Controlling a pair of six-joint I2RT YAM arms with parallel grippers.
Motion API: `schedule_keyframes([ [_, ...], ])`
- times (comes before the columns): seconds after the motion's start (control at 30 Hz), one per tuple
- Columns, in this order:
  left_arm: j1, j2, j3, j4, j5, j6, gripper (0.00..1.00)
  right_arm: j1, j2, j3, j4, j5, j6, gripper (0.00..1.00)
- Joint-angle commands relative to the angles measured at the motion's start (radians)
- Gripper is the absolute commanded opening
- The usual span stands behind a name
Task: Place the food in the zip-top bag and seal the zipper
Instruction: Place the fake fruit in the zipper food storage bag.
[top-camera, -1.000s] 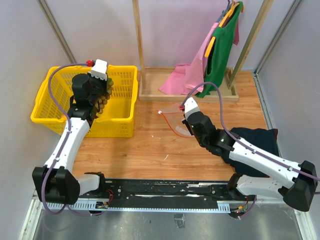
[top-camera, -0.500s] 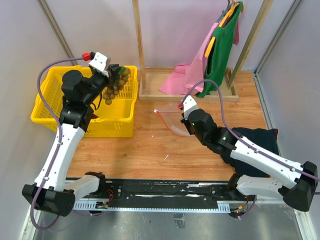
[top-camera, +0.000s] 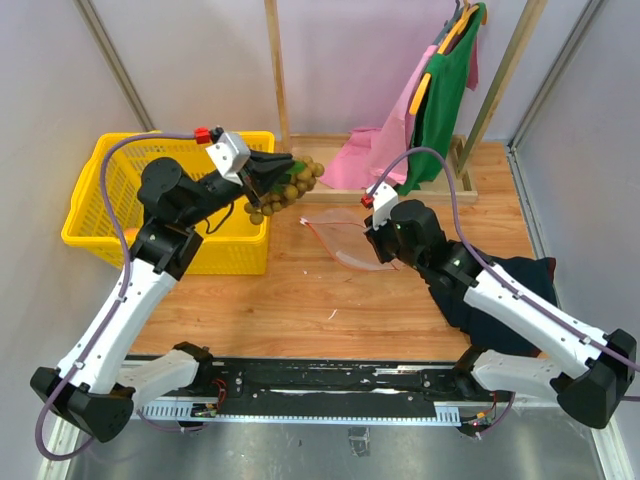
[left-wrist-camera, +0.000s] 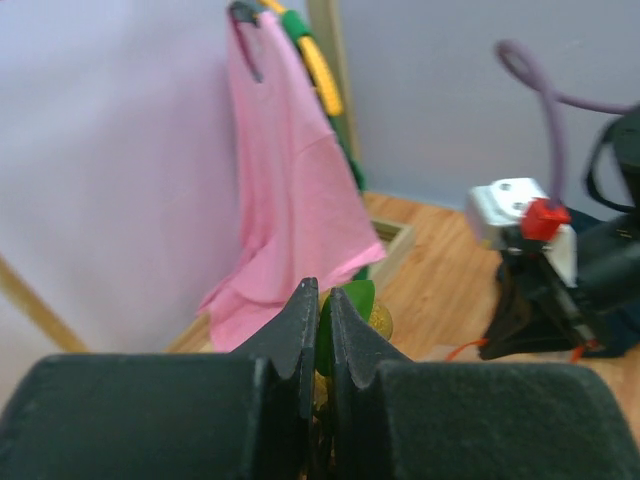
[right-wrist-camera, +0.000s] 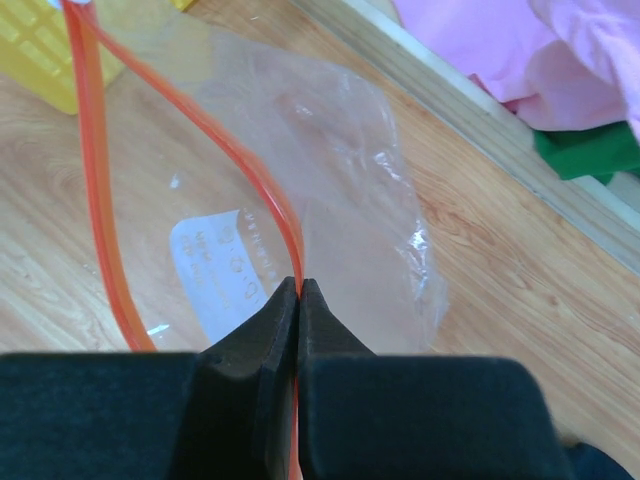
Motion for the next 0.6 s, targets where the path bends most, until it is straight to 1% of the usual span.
schedule_keyframes([
  [0.0, -0.064, -0.008, -0.037, 0.106, 0.117, -0.019, 0.00, -0.045, 0.022, 0.044, -0.027, -0.162, 0.014, 0.01],
  [0.1, -0.104, -0.005, -0.053, 0.096, 0.149, 0.006, 0.00, -0.065, 0.035, 0.054, -0.038, -0.207, 0.017, 0.01],
  [0.2, -0.121, -0.010, -0.076, 0.081, 0.193, 0.020, 0.00, -0.087, 0.044, 0.057, -0.039, -0.249, 0.026, 0.01],
  [0.4, -0.157, -0.007, -0.093, -0.030, 0.259, 0.085, 0.00, -0.120, 0.052, 0.062, -0.039, -0.300, 0.045, 0.01],
  [0.57, -0.189, -0.010, -0.124, -0.033, 0.330, 0.101, 0.00, -0.146, 0.064, 0.064, -0.034, -0.359, 0.063, 0.01],
])
